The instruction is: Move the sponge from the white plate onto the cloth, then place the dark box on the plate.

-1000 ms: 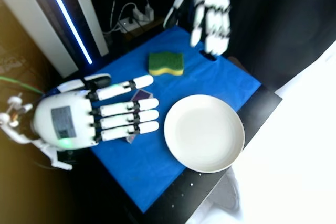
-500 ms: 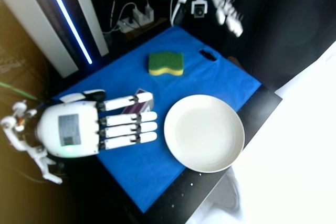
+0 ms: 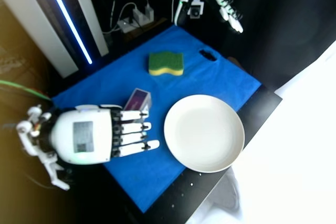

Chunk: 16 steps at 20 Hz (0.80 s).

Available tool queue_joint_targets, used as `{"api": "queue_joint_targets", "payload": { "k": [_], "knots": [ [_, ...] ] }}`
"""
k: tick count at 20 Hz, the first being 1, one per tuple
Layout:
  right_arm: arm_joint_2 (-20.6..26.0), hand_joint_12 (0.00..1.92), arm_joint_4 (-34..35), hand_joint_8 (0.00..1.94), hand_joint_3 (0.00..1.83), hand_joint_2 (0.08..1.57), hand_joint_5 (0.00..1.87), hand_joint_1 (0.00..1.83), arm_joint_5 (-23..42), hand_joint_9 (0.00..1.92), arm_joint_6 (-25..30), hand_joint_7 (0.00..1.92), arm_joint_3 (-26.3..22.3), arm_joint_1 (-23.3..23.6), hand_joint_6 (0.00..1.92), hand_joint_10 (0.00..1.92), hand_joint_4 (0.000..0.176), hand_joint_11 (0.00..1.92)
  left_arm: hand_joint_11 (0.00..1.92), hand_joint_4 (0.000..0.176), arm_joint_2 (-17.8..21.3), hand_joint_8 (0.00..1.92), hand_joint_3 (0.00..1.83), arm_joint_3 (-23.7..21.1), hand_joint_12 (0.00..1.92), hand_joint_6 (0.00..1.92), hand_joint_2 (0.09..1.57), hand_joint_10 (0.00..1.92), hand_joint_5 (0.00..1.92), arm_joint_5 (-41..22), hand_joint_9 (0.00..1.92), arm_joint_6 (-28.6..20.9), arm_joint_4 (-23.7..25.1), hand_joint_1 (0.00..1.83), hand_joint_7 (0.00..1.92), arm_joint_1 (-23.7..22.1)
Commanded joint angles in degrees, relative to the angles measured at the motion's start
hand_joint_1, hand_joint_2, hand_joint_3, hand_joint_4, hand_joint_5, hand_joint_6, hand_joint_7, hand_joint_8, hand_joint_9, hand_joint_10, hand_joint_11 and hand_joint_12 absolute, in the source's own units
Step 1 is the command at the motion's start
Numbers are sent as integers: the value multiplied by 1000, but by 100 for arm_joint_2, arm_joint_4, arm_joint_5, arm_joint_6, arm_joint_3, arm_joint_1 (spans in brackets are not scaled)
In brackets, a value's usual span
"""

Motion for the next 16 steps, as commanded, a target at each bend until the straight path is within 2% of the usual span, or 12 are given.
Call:
{"api": "queue_joint_targets", "payload": {
  "k": [1,2,3,4,5,8,9,10,11,13,14,16],
  "knots": [
    [-21,1748,263,1284,0,1152,887,1136,400,659,9,651,38,82,1144,1550,0,652,0,175,-38,1,0,17,445,0,835,3,0,-726,112,-60,-18,697,53,-3],
    [-22,1777,267,1336,4,1182,833,1173,399,689,9,802,40,91,1174,1613,0,697,0,176,-45,4,0,17,443,0,836,0,0,-730,106,-71,-27,696,61,9],
    [-22,1863,270,1462,0,1150,890,1154,399,748,9,740,41,91,1134,1729,0,797,0,176,-47,5,0,17,440,0,839,0,0,-738,105,-88,-32,699,64,22],
    [-21,1823,270,1355,2,1170,839,1194,394,775,9,861,41,91,1130,1688,0,825,0,176,-47,5,0,14,440,0,834,2,0,-756,110,-115,-38,693,66,42],
    [-21,1807,269,1406,0,1141,906,1162,381,780,9,766,40,90,1102,1677,0,836,0,176,-47,2,2,10,439,0,845,1,0,-776,106,-129,-49,690,59,62],
    [-50,1837,263,1473,1,1140,904,1150,352,725,9,711,37,88,1131,1694,0,745,0,176,-46,2,3,-4,479,0,835,2,0,-841,124,-193,-78,706,76,138],
    [-58,1779,256,1334,1,1172,820,1190,350,704,9,858,34,88,1155,1604,0,714,0,176,-46,5,5,-5,478,0,842,2,0,-860,125,-220,-84,702,82,161],
    [-64,1678,233,1187,0,1147,888,1136,335,682,9,719,30,88,1110,1456,0,655,0,176,-47,3,3,-7,463,0,839,2,0,-880,130,-240,-96,699,86,184],
    [-64,1397,226,859,0,1022,688,1116,328,638,9,672,27,88,726,1103,0,541,0,176,-47,8,0,-10,458,0,833,6,0,-890,141,-243,-99,704,101,189],
    [-70,1136,189,445,0,969,703,1087,286,672,9,710,27,87,338,732,0,513,0,176,-47,5,3,-17,460,0,840,6,0,-915,145,-247,-99,690,102,192],
    [-81,1170,153,312,0,972,726,1091,252,662,9,726,29,87,231,712,0,503,0,172,-47,3,2,-19,482,0,843,5,0,-926,149,-248,-99,685,104,192],
    [-104,1288,86,310,0,997,774,1092,183,630,9,768,29,87,161,813,0,472,0,169,-47,3,1,-21,532,0,845,5,0,-938,170,-251,-99,680,125,192]
  ]
}}
